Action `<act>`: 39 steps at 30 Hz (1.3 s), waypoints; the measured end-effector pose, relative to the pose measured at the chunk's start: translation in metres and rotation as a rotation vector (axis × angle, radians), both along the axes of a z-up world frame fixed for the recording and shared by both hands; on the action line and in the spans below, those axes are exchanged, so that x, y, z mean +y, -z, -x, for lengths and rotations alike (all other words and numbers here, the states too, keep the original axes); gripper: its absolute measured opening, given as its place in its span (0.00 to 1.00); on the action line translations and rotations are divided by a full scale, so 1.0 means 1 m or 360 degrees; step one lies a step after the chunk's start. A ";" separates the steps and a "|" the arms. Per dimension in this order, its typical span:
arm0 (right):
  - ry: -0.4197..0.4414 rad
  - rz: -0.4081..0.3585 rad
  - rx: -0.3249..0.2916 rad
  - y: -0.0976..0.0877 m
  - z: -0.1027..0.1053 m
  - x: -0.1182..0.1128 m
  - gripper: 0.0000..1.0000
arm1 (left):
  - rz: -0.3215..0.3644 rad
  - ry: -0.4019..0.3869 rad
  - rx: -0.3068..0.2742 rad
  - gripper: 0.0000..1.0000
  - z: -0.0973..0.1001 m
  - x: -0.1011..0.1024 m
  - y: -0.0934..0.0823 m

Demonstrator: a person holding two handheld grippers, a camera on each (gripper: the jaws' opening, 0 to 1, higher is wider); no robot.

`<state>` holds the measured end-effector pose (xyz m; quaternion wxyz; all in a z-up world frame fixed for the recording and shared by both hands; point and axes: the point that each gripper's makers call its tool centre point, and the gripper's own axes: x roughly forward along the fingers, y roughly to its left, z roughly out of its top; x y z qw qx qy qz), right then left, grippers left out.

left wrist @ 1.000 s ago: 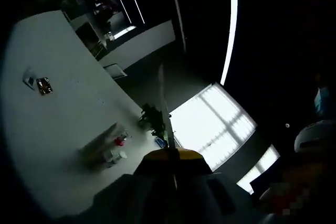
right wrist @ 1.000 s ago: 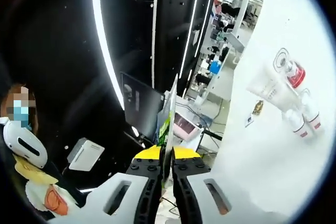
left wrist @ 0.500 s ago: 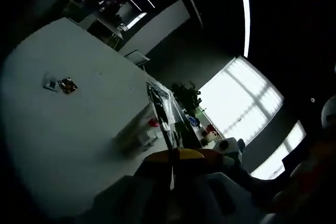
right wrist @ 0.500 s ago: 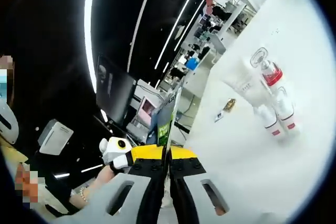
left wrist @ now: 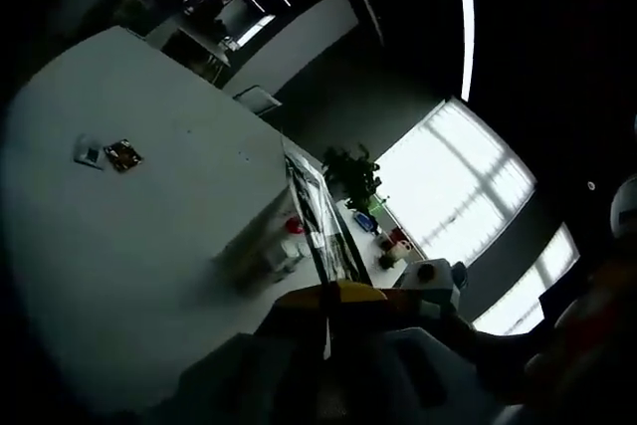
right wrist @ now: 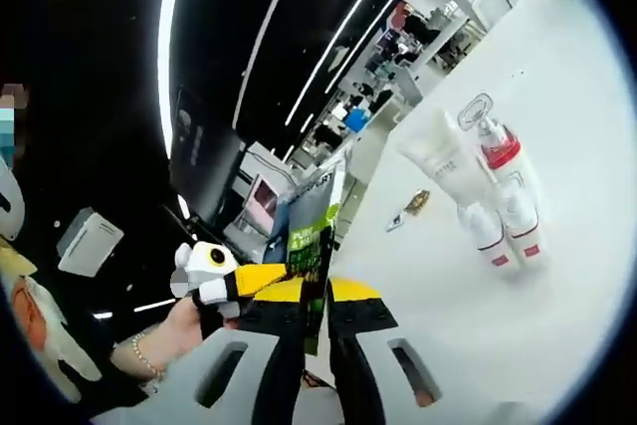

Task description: Arrange the skincare products in the storage area until every visible bottle or jar stands upright without overlapping.

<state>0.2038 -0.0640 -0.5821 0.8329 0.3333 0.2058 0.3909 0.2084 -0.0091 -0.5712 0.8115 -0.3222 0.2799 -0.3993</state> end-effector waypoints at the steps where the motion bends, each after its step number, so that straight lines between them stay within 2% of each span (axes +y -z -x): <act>1: -0.0002 0.0009 -0.0004 0.001 0.001 0.000 0.09 | 0.0002 0.0005 0.0005 0.00 0.000 -0.001 0.001; 4: -0.0028 0.0062 -0.0064 0.002 0.003 0.001 0.14 | 0.0017 0.0012 0.0021 0.00 0.000 -0.002 0.004; 7: -0.0066 0.0175 -0.0063 0.012 0.004 0.000 0.27 | 0.0005 0.0015 0.0035 0.00 -0.001 -0.002 0.009; 11: -0.0140 0.0311 -0.0118 0.020 0.007 0.003 0.37 | 0.0027 0.0011 0.0075 0.00 -0.004 -0.002 0.016; 15: -0.0170 0.0365 -0.0128 0.029 0.005 0.001 0.49 | 0.0006 0.0020 0.0094 0.00 -0.006 -0.004 0.024; 20: -0.0209 0.0406 -0.0124 0.035 0.008 0.003 0.57 | 0.0014 0.0028 0.0126 0.00 -0.008 -0.007 0.030; 24: -0.0226 0.0467 -0.0119 0.041 0.010 0.004 0.68 | 0.0027 0.0033 0.0148 0.00 -0.011 -0.009 0.034; 29: -0.0236 0.0502 -0.0106 0.048 0.009 0.000 0.72 | 0.0029 0.0041 0.0164 0.00 -0.013 -0.012 0.038; 34: -0.0223 0.0546 -0.0084 0.054 0.010 -0.005 0.82 | 0.0013 0.0050 0.0187 0.00 -0.017 -0.014 0.047; 39: -0.0233 0.0660 -0.0087 0.064 0.009 -0.016 0.89 | -0.0009 0.0062 0.0216 0.00 -0.018 -0.014 0.057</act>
